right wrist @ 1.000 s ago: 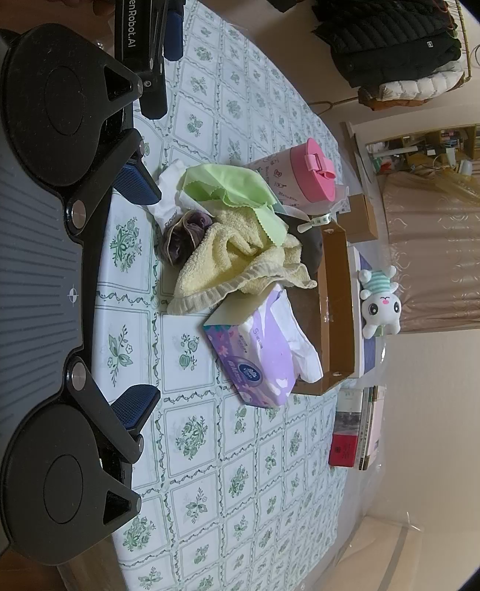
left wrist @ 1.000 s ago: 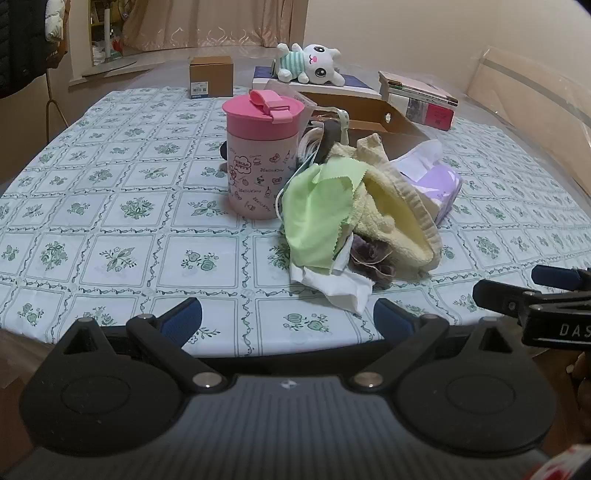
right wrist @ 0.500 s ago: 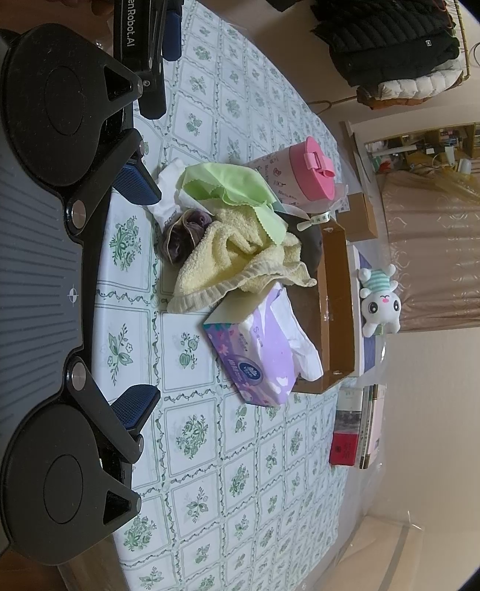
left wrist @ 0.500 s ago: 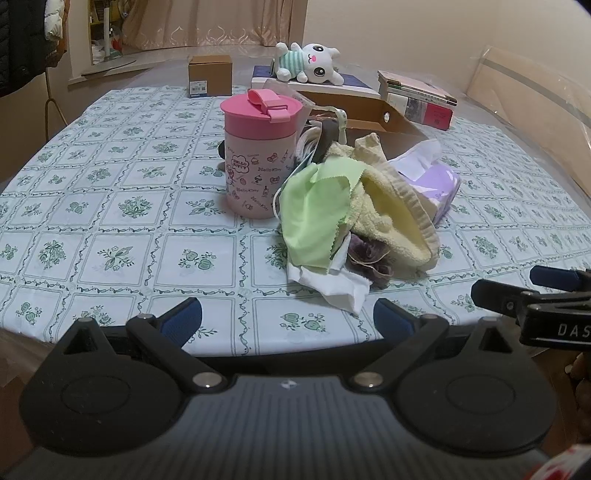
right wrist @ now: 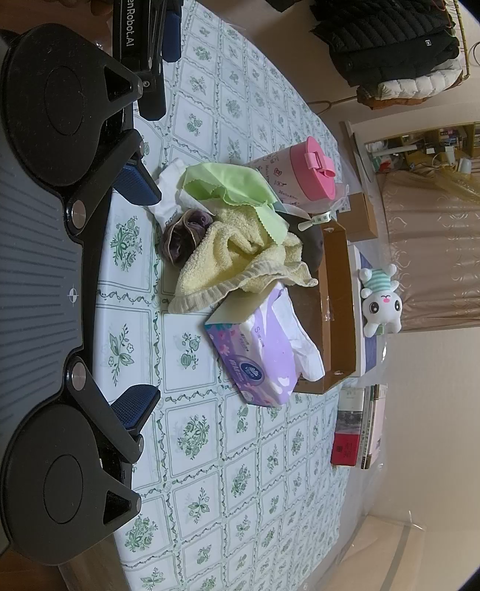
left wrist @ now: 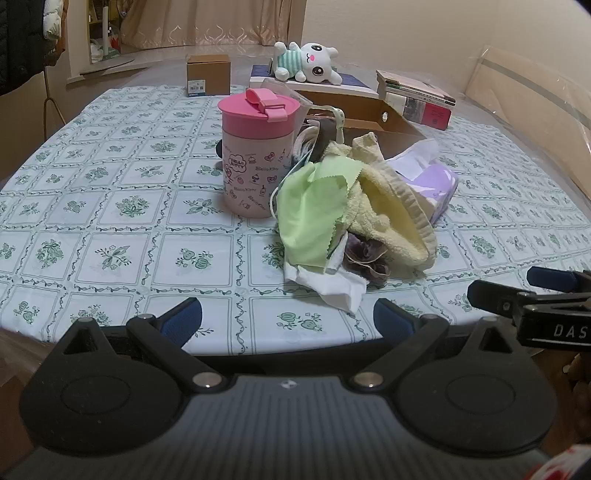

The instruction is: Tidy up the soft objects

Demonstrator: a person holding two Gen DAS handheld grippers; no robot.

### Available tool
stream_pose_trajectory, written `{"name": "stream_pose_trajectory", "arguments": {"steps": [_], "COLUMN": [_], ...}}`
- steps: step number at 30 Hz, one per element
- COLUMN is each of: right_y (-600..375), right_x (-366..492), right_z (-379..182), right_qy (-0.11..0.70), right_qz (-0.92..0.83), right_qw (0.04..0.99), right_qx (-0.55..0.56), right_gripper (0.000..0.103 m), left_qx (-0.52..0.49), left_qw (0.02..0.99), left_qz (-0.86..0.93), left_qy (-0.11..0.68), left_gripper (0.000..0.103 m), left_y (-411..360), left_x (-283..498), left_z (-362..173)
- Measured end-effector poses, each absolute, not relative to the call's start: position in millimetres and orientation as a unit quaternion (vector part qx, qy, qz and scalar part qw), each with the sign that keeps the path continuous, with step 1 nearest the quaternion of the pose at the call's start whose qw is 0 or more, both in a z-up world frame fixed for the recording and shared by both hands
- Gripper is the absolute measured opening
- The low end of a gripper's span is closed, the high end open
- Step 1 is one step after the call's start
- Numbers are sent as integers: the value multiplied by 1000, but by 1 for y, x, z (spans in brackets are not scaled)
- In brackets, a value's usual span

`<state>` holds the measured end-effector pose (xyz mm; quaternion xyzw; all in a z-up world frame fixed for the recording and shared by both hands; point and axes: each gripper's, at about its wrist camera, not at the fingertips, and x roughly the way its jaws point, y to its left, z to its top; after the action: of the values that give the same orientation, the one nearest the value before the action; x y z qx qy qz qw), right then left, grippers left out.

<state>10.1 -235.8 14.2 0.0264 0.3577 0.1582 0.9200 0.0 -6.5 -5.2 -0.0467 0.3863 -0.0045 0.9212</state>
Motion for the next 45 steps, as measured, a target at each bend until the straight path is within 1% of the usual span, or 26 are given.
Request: {"name": "stream_pose_trajectory", "arguments": {"steps": [45], "right_y": [-235], "right_x": [13], "right_z": [13], "right_qy": [359], "right_qz": [159], "right_qw": [919], "right_qx": [26], "right_gripper": [103], "left_qx": [-51], "left_qw": [920], "left_qz": [-8], "left_qy": [389], "left_gripper": [98], "left_y": [-11], "left_x": [2], "left_z": [-4]}}
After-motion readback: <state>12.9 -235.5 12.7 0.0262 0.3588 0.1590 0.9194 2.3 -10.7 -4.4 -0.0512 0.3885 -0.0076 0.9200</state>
